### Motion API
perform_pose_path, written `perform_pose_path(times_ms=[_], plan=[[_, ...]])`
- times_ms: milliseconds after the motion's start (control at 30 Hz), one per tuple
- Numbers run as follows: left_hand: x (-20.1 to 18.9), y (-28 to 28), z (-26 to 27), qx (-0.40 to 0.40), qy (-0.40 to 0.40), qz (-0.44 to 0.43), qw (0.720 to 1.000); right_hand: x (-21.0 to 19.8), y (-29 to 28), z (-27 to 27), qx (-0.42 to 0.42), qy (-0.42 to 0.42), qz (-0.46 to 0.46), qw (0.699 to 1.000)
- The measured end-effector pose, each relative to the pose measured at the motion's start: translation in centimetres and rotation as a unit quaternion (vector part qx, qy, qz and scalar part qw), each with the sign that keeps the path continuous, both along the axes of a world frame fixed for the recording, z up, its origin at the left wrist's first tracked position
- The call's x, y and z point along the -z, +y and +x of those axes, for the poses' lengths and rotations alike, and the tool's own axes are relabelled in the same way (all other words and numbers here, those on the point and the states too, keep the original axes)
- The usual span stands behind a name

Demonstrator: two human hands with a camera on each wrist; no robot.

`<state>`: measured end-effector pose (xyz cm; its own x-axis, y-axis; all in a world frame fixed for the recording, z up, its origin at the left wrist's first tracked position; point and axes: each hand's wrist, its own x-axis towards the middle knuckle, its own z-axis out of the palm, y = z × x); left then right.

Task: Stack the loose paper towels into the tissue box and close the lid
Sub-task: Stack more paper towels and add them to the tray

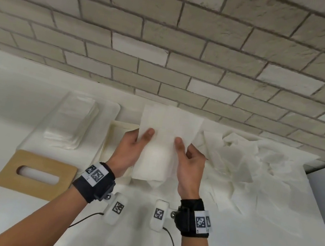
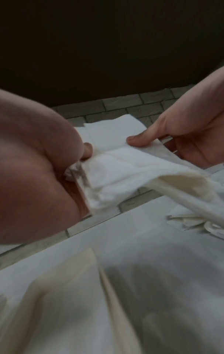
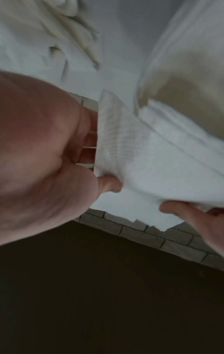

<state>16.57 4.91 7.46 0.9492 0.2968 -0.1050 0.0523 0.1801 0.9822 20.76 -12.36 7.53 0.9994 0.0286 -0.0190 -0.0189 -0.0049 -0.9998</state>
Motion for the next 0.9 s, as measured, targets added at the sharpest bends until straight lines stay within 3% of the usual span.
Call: perform_pose_path(times_ms=[233,367,500,567,733,800,867,900], plan=[[0.3,10.6,-4.3,-0.113,0.026,-0.020,0.993,0.6,8.4,-0.9,-0.030,0.056,0.081,0.995],[0.5,16.4,-7.3,-0.155,0.065,-0.009,0.986,3.6,12.9,-1.0,-0.032,0.053,-0.120,0.991],[0.9,19.5,-9.5,-0.162,0.066,-0.002,0.985,6.7,15.8,-1.7,-0.166,0.047,-0.285,0.943],[1.0,20.2,-10.2,-0.158,0.073,-0.013,0.985,7.5,16.6,-2.3,-0.194,0.033,-0.341,0.919],[1.2,20.4,-10.6,-0.140,0.072,-0.027,0.987,8.8,17.3,-2.7,-0.130,0.007,-0.375,0.918],[1.3,20.2,-10.4,-0.131,0.074,-0.025,0.988,8.5,17.5,-2.9,-0.137,-0.003,-0.417,0.899],[1.4,19.9,-9.9,-0.123,0.078,-0.024,0.989,7.7,17.8,-3.2,-0.090,-0.072,-0.422,0.899],[1.4,19.7,-9.6,-0.122,0.081,-0.024,0.989,6.9,18.0,-3.6,-0.053,-0.111,-0.387,0.914]])
